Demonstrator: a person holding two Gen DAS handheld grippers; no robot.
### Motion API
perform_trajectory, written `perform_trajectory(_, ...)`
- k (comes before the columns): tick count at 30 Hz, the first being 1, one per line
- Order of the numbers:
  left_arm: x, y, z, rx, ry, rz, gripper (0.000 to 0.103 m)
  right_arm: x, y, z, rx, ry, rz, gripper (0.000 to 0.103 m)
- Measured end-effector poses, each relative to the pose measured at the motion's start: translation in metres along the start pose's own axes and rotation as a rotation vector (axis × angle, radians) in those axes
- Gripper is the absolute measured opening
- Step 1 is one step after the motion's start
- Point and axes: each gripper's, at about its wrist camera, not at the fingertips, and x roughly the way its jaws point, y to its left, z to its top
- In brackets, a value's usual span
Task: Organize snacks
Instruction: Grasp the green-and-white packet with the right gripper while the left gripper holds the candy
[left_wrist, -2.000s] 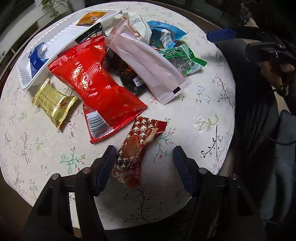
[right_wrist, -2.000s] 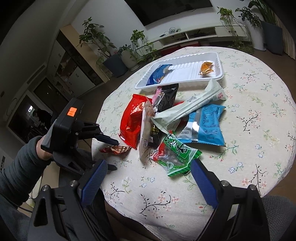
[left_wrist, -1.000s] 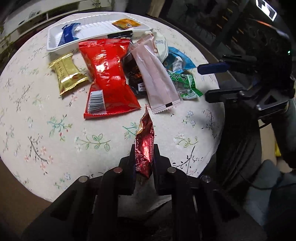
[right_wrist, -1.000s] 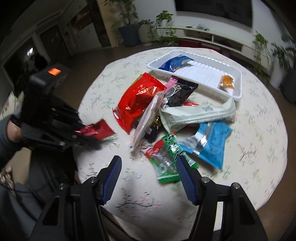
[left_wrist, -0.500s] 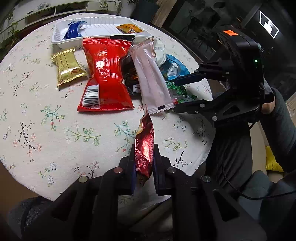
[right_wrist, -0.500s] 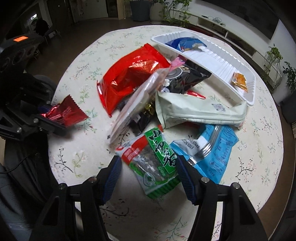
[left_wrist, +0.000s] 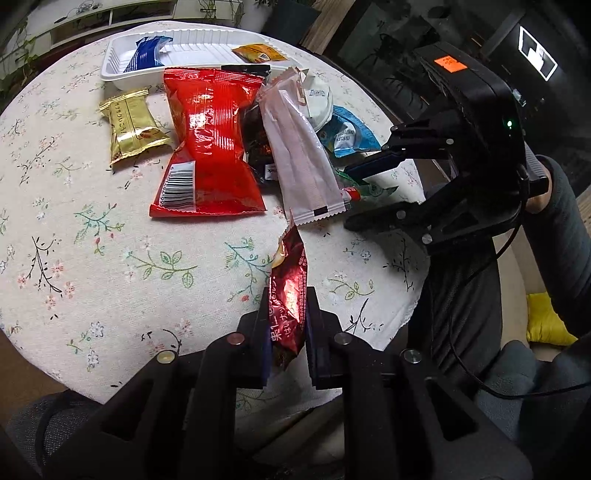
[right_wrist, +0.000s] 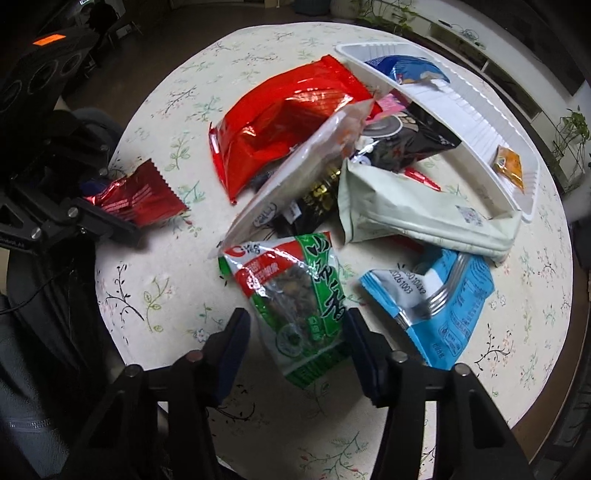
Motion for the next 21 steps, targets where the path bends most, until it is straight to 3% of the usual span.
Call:
perform_trajectory(7, 0.001, -0.001, -0.002, -0.004, 0.000, -0.003, 0.013, -0.002, 0.001, 0.004, 0.013, -0.019, -0.002, 0.026)
perform_trajectory(13, 0.001, 0.000, -0.002, -0.007, -0.003, -0.003, 0.013, -0.006, 0.007, -0.006, 0.042, -0.064, 0.004, 0.014)
perform_trajectory(21, 0.001, -0.001, -0.002, -0.015, -0.011, -0.001, 0.013, -0.018, 0.005, -0.021, 0.147, -0.136, 0.098, 0.012)
